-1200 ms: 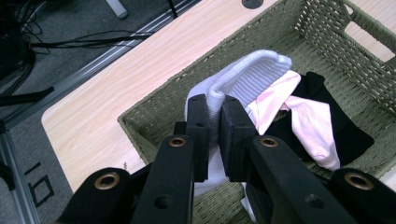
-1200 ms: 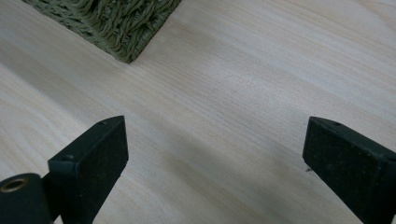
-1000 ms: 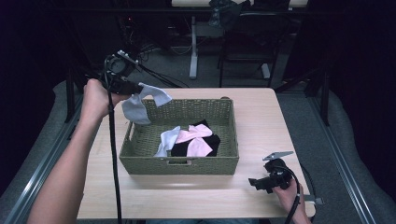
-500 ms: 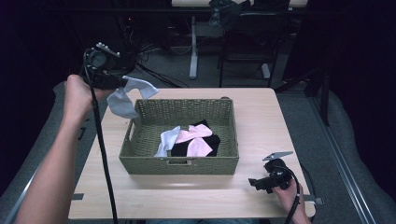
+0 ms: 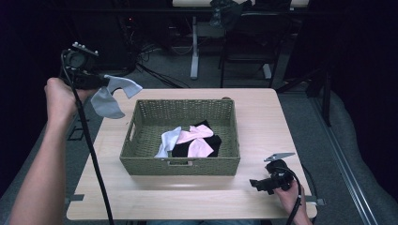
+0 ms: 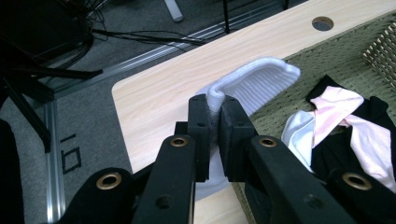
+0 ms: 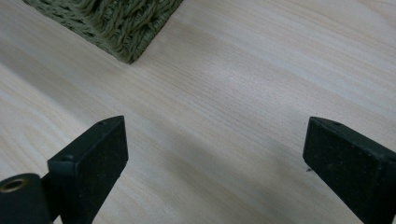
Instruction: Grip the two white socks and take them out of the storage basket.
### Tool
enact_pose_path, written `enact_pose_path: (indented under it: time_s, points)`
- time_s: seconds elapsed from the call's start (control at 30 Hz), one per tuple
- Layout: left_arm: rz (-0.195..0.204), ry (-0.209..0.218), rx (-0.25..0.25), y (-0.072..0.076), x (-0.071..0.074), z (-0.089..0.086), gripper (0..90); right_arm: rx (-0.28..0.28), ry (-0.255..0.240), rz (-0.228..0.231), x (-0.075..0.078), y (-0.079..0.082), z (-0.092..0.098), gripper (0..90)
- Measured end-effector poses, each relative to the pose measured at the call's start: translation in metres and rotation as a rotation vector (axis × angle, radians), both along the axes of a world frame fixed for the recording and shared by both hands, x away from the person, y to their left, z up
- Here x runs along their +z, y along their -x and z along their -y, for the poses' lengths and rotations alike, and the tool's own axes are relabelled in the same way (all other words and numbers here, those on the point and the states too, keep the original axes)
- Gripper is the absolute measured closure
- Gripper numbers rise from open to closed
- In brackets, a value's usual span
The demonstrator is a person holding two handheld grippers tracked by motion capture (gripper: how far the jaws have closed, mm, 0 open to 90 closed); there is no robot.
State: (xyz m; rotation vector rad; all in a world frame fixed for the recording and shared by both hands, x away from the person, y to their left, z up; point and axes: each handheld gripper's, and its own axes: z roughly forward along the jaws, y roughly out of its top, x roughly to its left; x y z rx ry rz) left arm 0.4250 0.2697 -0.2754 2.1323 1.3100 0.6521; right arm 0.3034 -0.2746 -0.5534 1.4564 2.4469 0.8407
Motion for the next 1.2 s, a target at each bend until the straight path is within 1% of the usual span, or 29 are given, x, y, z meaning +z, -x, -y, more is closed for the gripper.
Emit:
enact_pose_path:
  time_s: [0.07,0.17,0.23,0.27,0.33,0.37,0.47,0.53,0.57,0.6,0.63,0.7,0.73,0.77,0.87,0.9,0.93,0.97,1.07,1.13,1.2]
  points:
    - [0.000,-0.003,0.011,0.000,-0.003,-0.005,84.3,-0.002,-0.004,0.003,0.001,0.000,0.000,5.7]
    - [-0.009,-0.006,0.037,-0.001,-0.008,-0.012,84.3,0.001,-0.005,-0.002,0.000,0.000,0.001,5.5]
    - [-0.015,0.001,0.051,-0.001,-0.013,-0.018,84.3,0.000,-0.005,-0.001,0.000,0.000,0.000,5.5]
    - [-0.020,0.002,0.055,0.000,-0.014,-0.019,84.3,0.003,-0.005,0.003,0.000,0.000,0.000,5.5]
    - [-0.029,-0.001,0.065,0.000,-0.019,-0.022,84.3,0.006,-0.001,-0.002,0.000,0.000,-0.001,5.5]
    - [-0.038,-0.008,0.073,0.000,-0.022,-0.024,84.3,0.006,-0.001,0.000,-0.001,0.000,-0.001,5.5]
    - [-0.046,-0.003,0.086,-0.001,-0.030,-0.029,84.3,0.010,-0.004,-0.006,-0.001,0.000,-0.002,5.5]
    - [-0.053,0.008,0.095,-0.001,-0.038,-0.033,84.3,0.007,-0.003,-0.006,-0.001,0.000,-0.002,5.5]
    - [-0.059,0.004,0.105,-0.001,-0.043,-0.035,84.3,0.006,-0.002,-0.006,-0.001,0.000,-0.002,5.5]
    - [-0.056,0.007,0.118,-0.001,-0.048,-0.036,84.3,0.007,-0.002,-0.006,-0.001,0.000,-0.002,5.4]
    - [-0.052,0.002,0.129,-0.001,-0.053,-0.038,84.3,0.008,-0.003,-0.003,-0.001,0.000,-0.002,5.4]
    - [-0.050,0.007,0.151,-0.002,-0.065,-0.042,84.3,0.015,-0.012,-0.003,0.000,0.000,-0.003,5.5]
    - [-0.057,0.013,0.156,-0.003,-0.070,-0.044,84.3,0.017,-0.011,-0.003,0.000,-0.001,-0.003,5.5]
    - [-0.059,0.011,0.166,-0.005,-0.078,-0.046,84.3,0.023,-0.001,-0.007,-0.001,-0.001,-0.004,5.4]
    - [-0.085,0.025,0.184,-0.007,-0.095,-0.050,84.4,0.025,-0.003,-0.010,-0.001,-0.001,-0.004,5.4]
    - [-0.096,0.026,0.186,-0.007,-0.100,-0.050,84.4,0.020,-0.008,-0.005,-0.001,0.000,-0.004,5.4]
    - [-0.104,0.028,0.193,-0.008,-0.108,-0.051,84.4,0.019,-0.008,-0.005,-0.001,0.000,-0.004,5.4]
    - [-0.128,0.026,0.195,-0.010,-0.117,-0.053,84.4,0.017,-0.007,-0.002,-0.001,0.000,-0.004,5.4]
    - [-0.172,0.016,0.199,-0.012,-0.135,-0.053,84.4,0.023,-0.005,-0.006,-0.001,0.000,-0.005,5.4]
    - [-0.191,0.019,0.201,-0.012,-0.146,-0.054,84.4,0.024,0.009,-0.013,-0.001,-0.001,-0.005,5.4]
    - [-0.209,0.030,0.203,-0.013,-0.155,-0.055,84.4,0.027,0.004,-0.017,-0.002,-0.001,-0.005,5.4]
